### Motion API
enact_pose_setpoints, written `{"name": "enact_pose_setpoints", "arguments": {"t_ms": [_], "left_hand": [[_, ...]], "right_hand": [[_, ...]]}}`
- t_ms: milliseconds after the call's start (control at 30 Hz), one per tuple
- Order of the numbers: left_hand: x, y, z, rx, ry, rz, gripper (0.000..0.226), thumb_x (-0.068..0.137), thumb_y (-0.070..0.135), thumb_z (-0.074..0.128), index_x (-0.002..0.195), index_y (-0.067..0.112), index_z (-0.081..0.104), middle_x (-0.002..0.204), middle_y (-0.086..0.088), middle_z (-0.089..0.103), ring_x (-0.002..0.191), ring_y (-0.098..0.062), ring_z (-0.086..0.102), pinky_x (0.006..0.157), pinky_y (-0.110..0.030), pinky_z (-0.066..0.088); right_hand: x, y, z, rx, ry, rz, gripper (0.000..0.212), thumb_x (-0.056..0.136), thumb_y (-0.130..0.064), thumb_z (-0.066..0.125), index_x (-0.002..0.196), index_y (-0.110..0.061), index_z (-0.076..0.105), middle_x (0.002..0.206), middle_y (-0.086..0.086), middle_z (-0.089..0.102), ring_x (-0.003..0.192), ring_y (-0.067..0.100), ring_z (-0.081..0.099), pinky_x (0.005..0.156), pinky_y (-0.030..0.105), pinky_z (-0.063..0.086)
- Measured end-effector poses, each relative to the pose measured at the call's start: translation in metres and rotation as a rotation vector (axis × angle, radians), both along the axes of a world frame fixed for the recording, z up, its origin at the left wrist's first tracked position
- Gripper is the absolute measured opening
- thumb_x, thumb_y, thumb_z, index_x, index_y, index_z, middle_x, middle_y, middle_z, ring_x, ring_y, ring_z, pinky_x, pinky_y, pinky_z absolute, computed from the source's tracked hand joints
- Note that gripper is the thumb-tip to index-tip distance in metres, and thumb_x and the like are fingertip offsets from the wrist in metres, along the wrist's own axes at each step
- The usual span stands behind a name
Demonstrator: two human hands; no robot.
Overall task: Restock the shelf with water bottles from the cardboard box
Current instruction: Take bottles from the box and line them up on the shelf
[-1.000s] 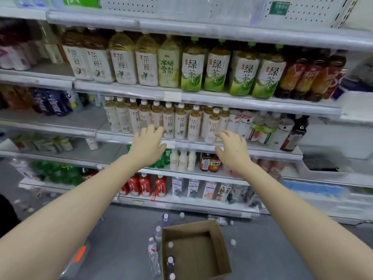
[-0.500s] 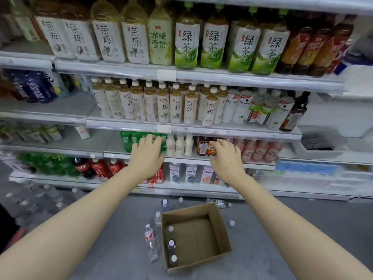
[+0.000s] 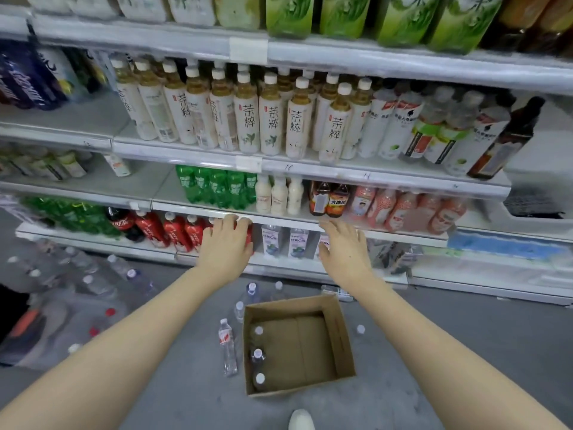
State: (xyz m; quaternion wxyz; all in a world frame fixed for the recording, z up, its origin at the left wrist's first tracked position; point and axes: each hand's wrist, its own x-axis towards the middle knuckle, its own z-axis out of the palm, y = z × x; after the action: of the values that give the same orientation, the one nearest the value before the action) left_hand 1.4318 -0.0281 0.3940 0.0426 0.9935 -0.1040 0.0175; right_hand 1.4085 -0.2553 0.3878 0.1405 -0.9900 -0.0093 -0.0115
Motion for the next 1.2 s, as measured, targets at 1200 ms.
{"name": "enact_pose_setpoints", "arguments": {"t_ms": [1200], "left_hand": [[-0.032, 0.029, -0.557, -0.043, 0.146, 0.078, 0.037, 0.096, 0.03, 0.043, 0.131, 0.019, 0.042, 0.131, -0.006, 0.045, 0.117, -0.028, 0.046, 0.1, -0.038, 0.032]], "right_hand": [[-0.012, 0.049, -0.569, 0.143, 0.149, 0.12, 0.045, 0.095, -0.023, 0.051, 0.14, -0.023, 0.041, 0.142, -0.002, 0.044, 0.133, 0.016, 0.037, 0.115, 0.035, 0.025]]}}
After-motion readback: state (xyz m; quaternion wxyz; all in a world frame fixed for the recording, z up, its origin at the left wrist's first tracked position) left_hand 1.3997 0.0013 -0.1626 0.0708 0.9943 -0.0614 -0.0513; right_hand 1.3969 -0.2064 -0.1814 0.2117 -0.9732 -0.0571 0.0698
